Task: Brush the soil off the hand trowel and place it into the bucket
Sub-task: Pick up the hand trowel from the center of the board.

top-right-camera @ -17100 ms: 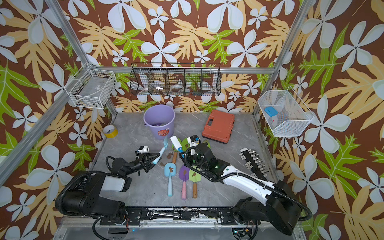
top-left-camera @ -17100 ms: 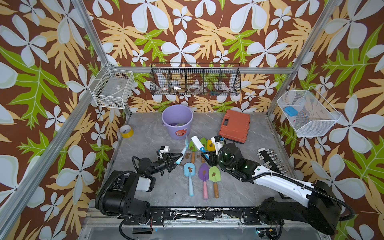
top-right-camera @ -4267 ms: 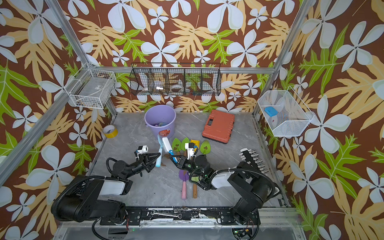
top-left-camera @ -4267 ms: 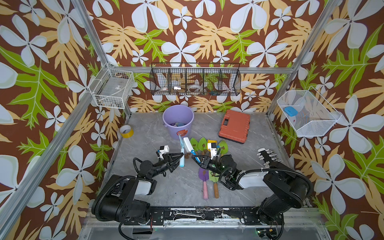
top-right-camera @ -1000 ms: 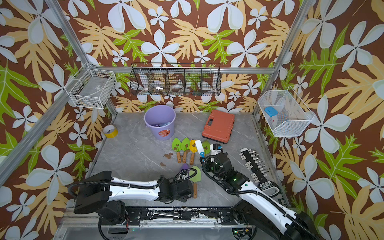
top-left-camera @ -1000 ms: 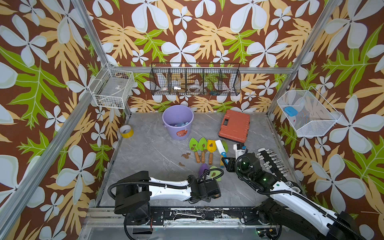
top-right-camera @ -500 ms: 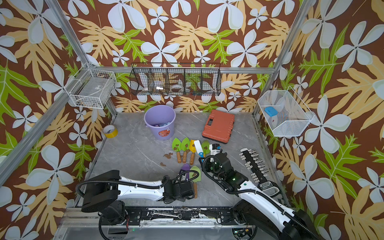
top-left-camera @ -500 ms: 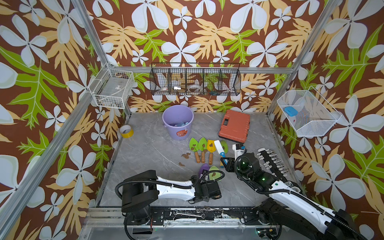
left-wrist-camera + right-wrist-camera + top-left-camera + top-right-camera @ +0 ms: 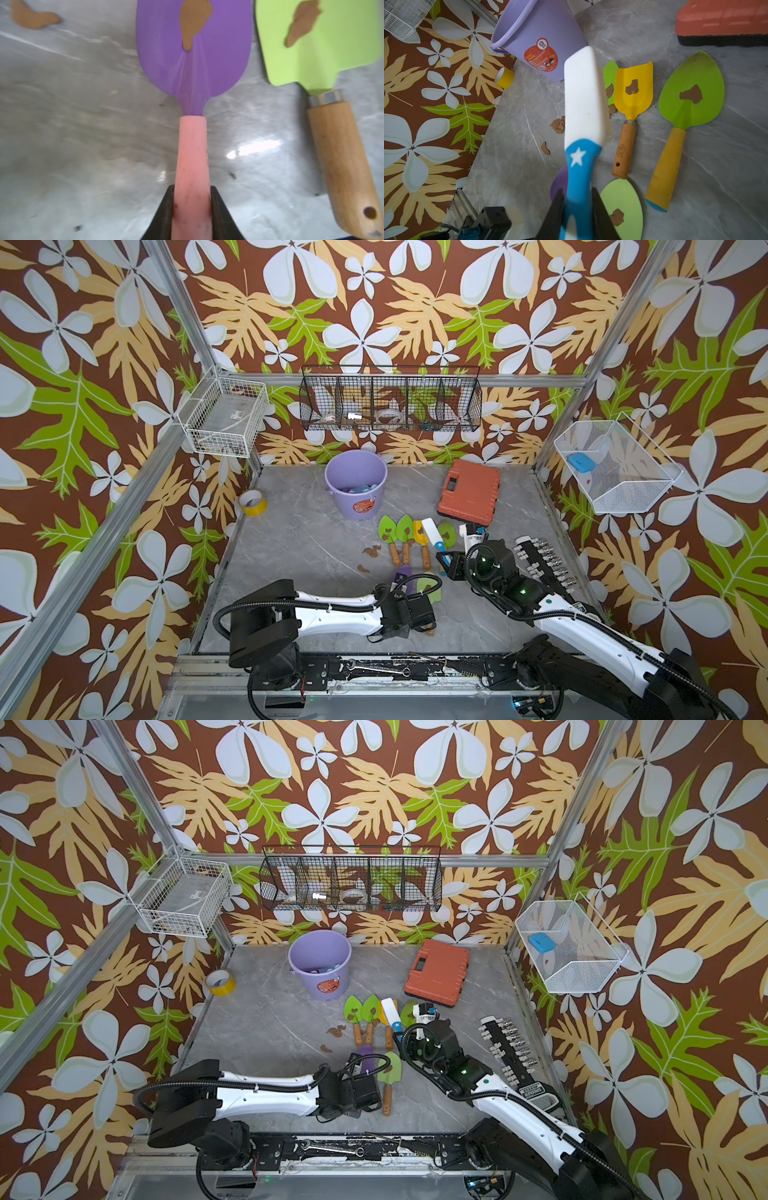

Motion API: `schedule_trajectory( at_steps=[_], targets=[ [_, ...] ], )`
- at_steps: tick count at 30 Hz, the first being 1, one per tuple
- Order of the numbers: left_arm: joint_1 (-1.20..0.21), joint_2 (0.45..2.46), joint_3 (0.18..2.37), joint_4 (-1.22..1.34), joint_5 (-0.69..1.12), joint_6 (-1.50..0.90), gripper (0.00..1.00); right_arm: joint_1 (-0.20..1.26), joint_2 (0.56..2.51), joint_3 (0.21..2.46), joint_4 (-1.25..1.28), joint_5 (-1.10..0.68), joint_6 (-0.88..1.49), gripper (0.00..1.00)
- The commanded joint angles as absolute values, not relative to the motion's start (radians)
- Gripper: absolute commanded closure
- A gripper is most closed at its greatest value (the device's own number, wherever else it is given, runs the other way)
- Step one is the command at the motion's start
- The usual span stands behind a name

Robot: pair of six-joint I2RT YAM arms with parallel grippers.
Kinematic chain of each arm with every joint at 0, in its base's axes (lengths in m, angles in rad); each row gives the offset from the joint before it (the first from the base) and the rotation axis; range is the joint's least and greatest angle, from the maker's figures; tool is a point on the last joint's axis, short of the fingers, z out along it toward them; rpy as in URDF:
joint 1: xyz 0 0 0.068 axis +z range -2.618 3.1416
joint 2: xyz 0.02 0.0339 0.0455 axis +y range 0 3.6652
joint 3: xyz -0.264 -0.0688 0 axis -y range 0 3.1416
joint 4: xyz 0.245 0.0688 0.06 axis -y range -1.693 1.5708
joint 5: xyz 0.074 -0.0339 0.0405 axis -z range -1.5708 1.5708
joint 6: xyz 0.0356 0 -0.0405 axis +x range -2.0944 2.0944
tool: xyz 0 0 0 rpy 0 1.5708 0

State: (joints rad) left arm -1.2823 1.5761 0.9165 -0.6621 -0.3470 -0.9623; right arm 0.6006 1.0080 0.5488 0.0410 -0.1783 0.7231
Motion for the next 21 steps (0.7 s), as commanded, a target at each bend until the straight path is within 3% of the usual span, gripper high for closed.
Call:
schedule_trajectory(
  at_steps=[1,4,10,21],
  targets=[
    [-1.278,1.526,0.936,-0.837,-0.379,-0.910,1.00,0.600,1.055,0.631,-0.041,-0.248,0.640,1.00],
    [-1.267,1.405,0.918,-0.906,-0.398,-0.878,1.00,0.606,1.090,0.706,-0.125,-0.373,0.576,1.00],
    [-1.106,1.165,0.852,-0.950,-0.233,-0.782,1.00,0.677,1.122,0.791,-0.233,-0.515,0.548,1.00],
    [-1.068,1.112,0.882,-1.061,-0.237,-0.776,1.00,0.843,1.298,0.911,-0.331,-0.621,0.445,1.00]
  ],
)
